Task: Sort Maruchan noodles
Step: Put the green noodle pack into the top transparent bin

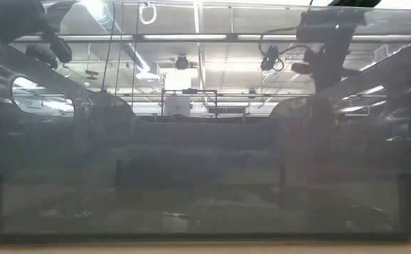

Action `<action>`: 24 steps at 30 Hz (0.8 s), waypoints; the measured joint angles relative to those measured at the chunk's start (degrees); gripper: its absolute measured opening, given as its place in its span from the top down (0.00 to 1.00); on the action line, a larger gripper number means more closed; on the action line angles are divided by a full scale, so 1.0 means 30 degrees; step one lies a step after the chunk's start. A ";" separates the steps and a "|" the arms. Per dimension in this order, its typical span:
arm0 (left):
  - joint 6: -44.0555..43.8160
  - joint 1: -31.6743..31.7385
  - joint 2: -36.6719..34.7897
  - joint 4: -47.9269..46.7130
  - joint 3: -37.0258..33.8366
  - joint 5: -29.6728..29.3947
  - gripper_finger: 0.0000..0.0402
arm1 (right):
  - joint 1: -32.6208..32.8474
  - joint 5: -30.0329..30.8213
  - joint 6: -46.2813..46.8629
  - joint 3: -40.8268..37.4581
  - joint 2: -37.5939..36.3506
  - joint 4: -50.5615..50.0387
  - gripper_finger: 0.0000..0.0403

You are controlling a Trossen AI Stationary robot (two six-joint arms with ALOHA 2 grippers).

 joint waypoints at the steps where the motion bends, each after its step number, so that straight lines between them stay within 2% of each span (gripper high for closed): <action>1: -0.0052 0.0000 0.0000 -0.0007 -0.0002 0.0002 0.90 | -0.0066 -0.0030 -0.0031 -0.0171 0.0262 0.0401 0.99; 8: -0.0052 0.0000 0.0000 -0.0003 0.0001 0.0003 0.90 | -0.0263 -0.0871 -0.0074 -0.0469 0.2506 0.2048 0.98; 14: -0.0047 -0.0007 0.0000 -0.0007 0.0001 0.0000 0.90 | -0.0252 -0.1759 0.0188 -0.0469 0.3701 0.3281 0.91; 20: -0.0040 -0.0004 0.0000 -0.0025 0.0000 0.0000 0.90 | -0.0245 -0.1963 0.0196 -0.0469 0.3618 0.3632 0.85; 24: -0.0033 0.0000 0.0000 -0.0404 0.0000 -0.0090 0.90 | -0.0025 -0.1965 -0.0004 -0.0469 0.2595 0.3633 0.84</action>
